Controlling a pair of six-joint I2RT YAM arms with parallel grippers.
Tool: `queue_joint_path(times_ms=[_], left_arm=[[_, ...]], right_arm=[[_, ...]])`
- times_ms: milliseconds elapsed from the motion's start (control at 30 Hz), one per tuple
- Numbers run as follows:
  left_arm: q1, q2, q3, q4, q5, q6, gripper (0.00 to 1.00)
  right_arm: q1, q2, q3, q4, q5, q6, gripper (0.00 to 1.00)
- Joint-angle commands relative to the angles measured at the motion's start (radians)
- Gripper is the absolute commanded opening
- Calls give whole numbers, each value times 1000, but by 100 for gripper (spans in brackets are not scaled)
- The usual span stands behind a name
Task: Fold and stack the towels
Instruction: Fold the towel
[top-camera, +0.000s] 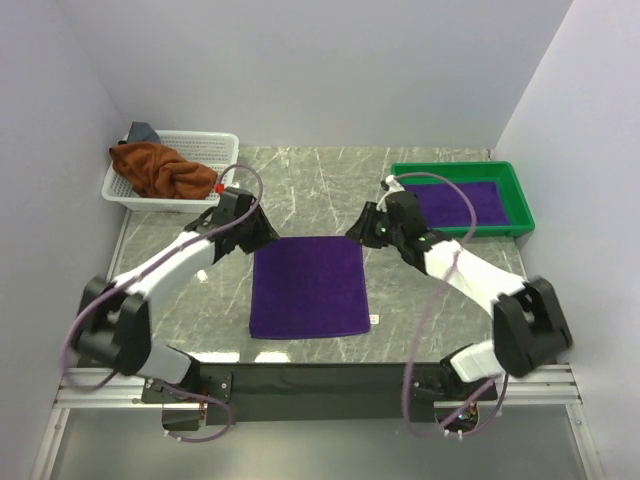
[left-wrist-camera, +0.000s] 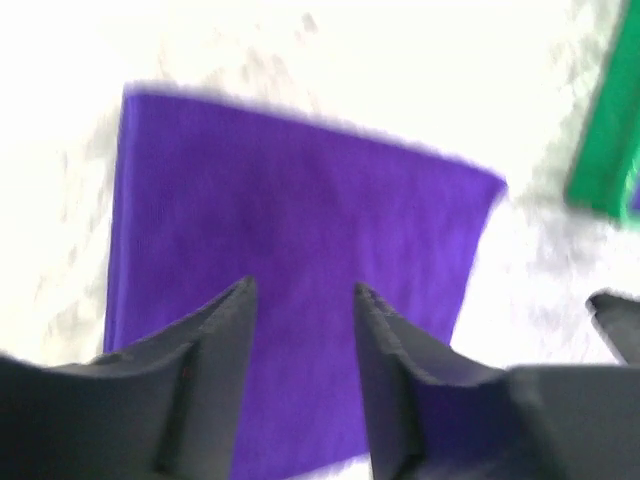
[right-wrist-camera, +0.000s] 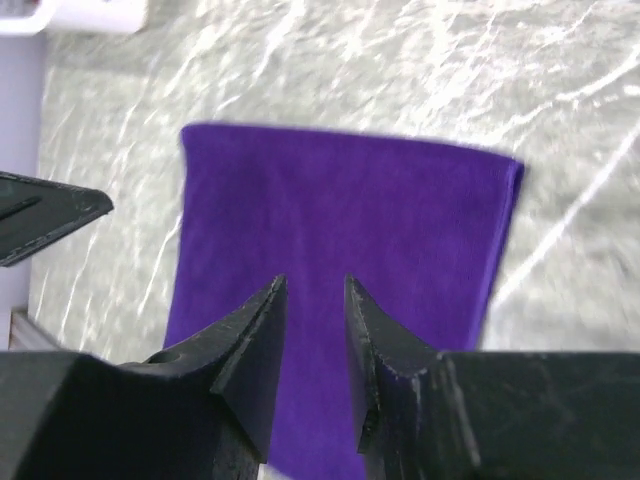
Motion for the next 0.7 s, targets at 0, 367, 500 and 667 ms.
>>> queue_joint_path(times_ms=[0, 367, 500, 667], left_arm=[[51, 157, -10, 232, 44, 5, 47], [144, 397, 24, 321, 88, -12, 34], [150, 421, 0, 323, 70, -23, 34], [156, 406, -23, 308, 73, -41, 35]], right_arm=[[-17, 161, 48, 218, -9, 72, 36], [-87, 470, 124, 296, -24, 133, 32], [-105, 516, 114, 282, 10, 139, 31], [-135, 507, 101, 270, 41, 136, 31]])
